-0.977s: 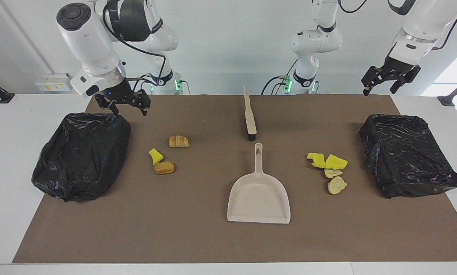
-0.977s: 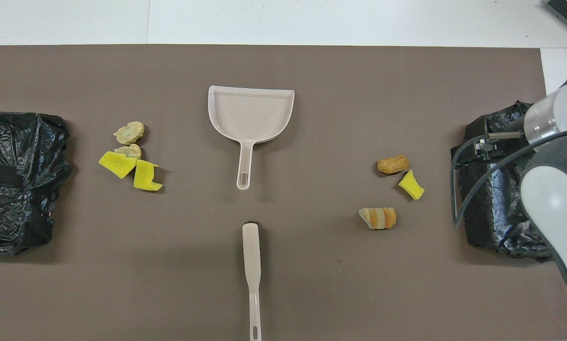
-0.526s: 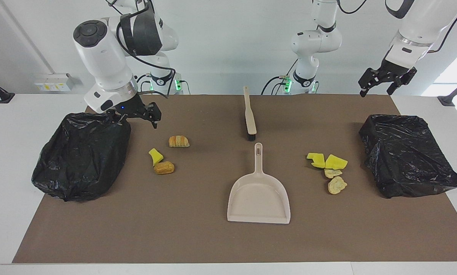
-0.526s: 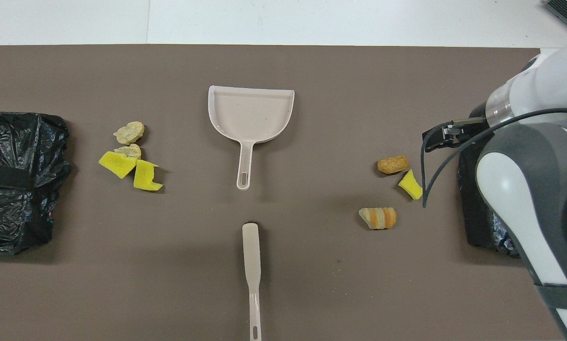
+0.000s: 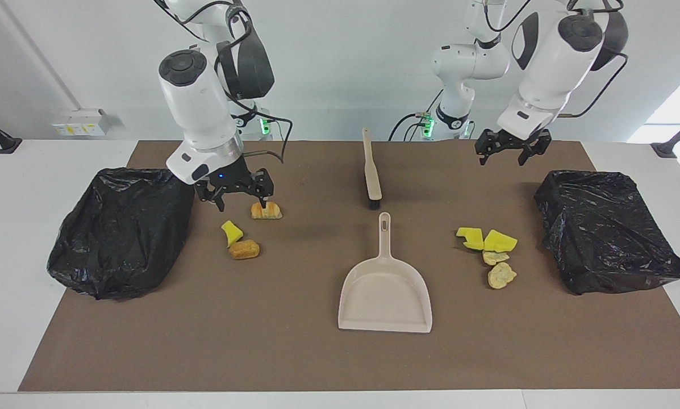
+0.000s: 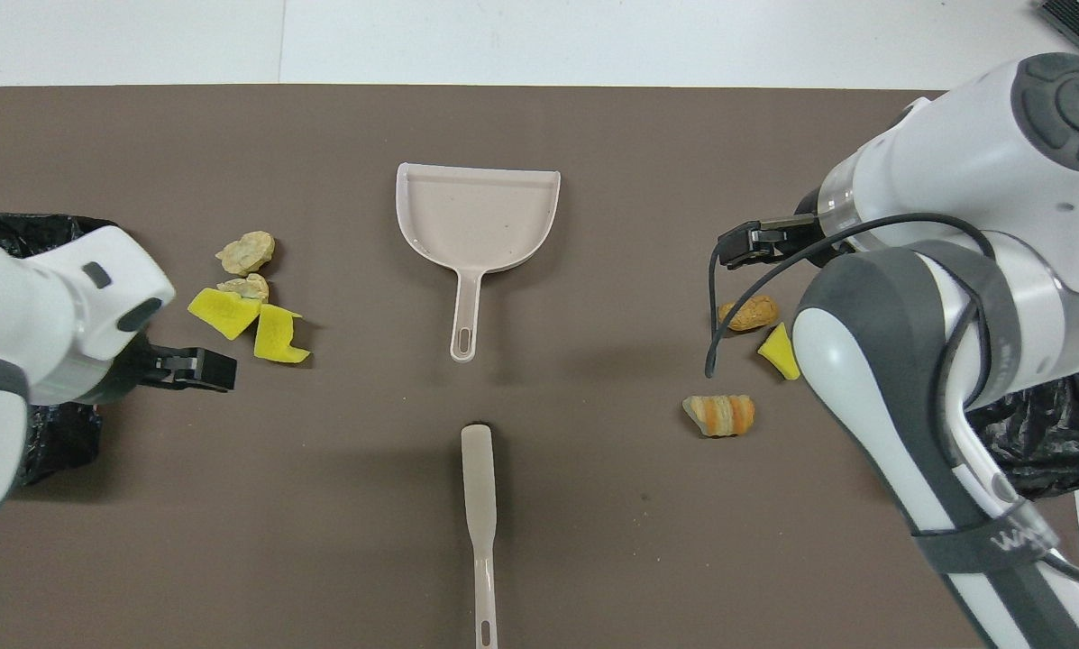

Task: Sweep and dump trash in bin

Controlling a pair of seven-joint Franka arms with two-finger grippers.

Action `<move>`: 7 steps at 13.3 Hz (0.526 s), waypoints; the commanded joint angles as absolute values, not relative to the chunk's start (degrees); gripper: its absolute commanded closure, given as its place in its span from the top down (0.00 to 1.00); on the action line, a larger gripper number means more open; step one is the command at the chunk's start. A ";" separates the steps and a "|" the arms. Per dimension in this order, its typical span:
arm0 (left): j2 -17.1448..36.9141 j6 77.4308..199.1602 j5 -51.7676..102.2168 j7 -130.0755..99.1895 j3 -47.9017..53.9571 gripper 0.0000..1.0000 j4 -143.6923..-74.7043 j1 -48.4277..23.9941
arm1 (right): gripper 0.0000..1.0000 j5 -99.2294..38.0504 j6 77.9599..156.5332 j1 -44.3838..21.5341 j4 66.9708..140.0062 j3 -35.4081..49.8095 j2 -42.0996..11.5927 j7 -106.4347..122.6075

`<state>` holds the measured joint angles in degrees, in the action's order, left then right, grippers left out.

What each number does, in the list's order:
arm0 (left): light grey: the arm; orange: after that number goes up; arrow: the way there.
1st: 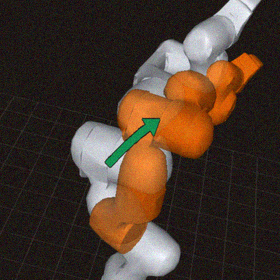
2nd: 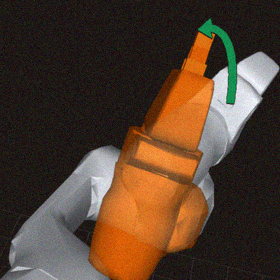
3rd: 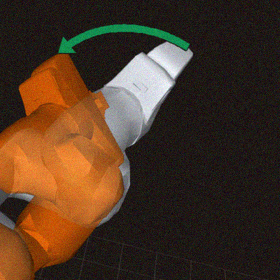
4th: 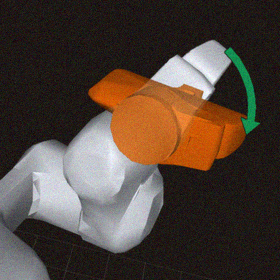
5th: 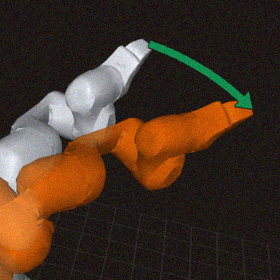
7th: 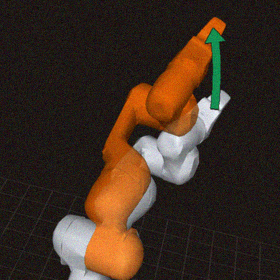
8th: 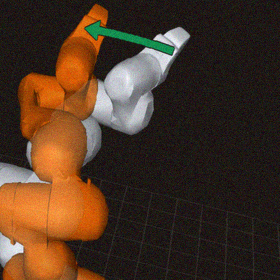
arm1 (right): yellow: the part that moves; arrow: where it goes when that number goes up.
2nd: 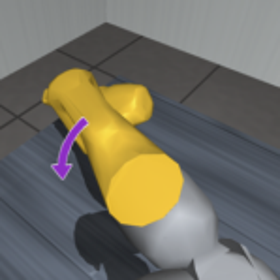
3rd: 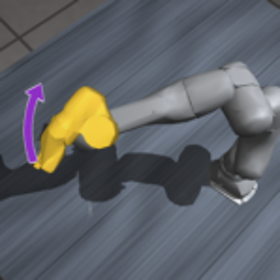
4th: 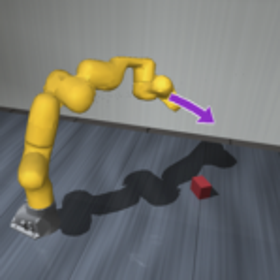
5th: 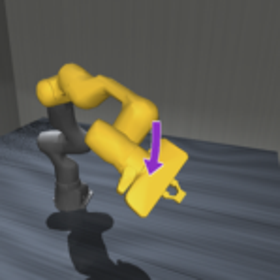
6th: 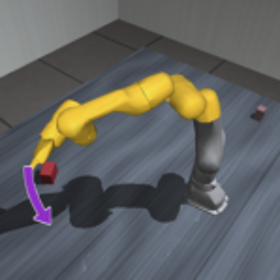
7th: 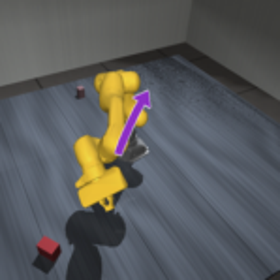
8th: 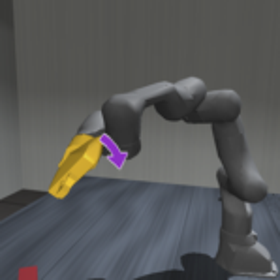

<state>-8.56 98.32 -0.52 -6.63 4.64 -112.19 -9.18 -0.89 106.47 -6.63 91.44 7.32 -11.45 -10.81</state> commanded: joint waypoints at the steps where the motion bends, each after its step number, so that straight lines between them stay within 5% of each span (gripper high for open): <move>1: -13.70 102.03 1.48 -7.65 3.69 1.00 -120.04 -14.92 | 1.00 -1.50 108.10 -7.73 91.05 7.56 -13.00 -12.74; 7: -13.54 113.89 2.29 -22.83 3.69 1.00 -132.52 -34.16 | 1.00 -3.16 113.37 -10.81 94.04 7.73 -14.06 -13.71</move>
<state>-12.07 109.78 1.89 -19.58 4.90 -127.67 -29.54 -1.52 111.39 -10.42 92.91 7.51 -14.11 -12.05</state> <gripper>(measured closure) 0.000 0.000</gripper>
